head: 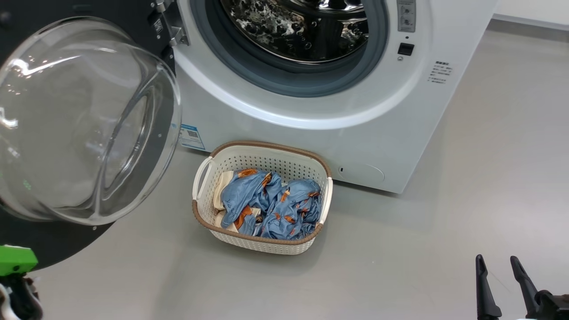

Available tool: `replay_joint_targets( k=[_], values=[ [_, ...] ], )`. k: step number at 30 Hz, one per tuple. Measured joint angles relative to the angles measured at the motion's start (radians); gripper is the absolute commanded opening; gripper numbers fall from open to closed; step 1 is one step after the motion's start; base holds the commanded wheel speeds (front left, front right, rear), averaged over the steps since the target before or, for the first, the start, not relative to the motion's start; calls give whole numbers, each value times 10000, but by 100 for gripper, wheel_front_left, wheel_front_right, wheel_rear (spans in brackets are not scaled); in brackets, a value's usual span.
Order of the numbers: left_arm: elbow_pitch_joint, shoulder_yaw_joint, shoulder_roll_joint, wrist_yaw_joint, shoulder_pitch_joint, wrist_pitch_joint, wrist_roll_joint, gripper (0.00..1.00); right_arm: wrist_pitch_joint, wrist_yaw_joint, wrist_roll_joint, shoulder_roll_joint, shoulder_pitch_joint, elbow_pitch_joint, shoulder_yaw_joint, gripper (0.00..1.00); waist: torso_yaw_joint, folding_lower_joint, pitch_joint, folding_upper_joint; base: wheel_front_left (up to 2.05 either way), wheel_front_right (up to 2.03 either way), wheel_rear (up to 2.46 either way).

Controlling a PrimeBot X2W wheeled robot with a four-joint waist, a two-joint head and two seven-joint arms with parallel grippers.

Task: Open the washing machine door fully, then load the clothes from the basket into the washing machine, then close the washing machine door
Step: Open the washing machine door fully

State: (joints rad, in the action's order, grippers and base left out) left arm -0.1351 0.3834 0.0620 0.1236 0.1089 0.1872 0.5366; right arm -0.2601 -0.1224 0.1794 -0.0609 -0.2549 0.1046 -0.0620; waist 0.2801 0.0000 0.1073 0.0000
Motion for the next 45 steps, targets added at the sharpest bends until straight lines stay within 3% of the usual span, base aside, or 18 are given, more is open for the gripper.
replay_joint_targets(
  k=[13, 20, 25, 26, 27, 28, 30, 39, 45],
  values=[
    [-2090, 430, 1191, 0, 819, 86, -610, 0, 0, 0, 142, 10, -11, 90, 98, 100, -531, 0, -349, 0, 0, 0, 0],
    [-2276, 441, 1104, 0, 888, 136, -495, 0, 0, 0, 230, 31, -8, 176, 176, 100, -674, 0, -568, 0, 0, 0, 0],
    [-1505, 261, 932, -278, 884, 222, -345, 0, 0, 0, 234, 40, 5, 173, 207, 100, -771, 0, -717, 1, 0, 0, 0],
    [-1269, 142, 872, -357, 881, 251, -343, 14, 0, 0, 242, 42, 4, 171, 190, 100, -785, 0, -741, 0, 0, 0, 0],
    [-997, 13, 821, -414, 874, 253, -343, 34, 0, 0, 259, 46, 4, 165, 153, 100, -796, 0, -761, 0, 0, 0, 0],
    [-731, -100, 748, -502, 874, 255, -343, 68, 0, 0, 293, 44, 5, 163, 134, 100, -801, 0, -774, 0, 0, 0, 0],
    [-167, -280, 669, -625, 868, 326, -343, 97, 0, 0, 307, 44, 2, 163, 125, 100, -810, 0, -793, 0, 0, 0, 0],
    [2117, -897, 456, -1411, 281, 430, -330, 100, 0, 0, 303, 44, 225, 8, 422, 100, -1162, 0, -709, 0, 0, 0, 0],
    [2554, -1804, 332, -1937, -802, 412, -713, 100, 0, 0, 270, 31, 333, -73, 527, 100, -1585, 0, -570, 0, 0, 0, 0]
  ],
)
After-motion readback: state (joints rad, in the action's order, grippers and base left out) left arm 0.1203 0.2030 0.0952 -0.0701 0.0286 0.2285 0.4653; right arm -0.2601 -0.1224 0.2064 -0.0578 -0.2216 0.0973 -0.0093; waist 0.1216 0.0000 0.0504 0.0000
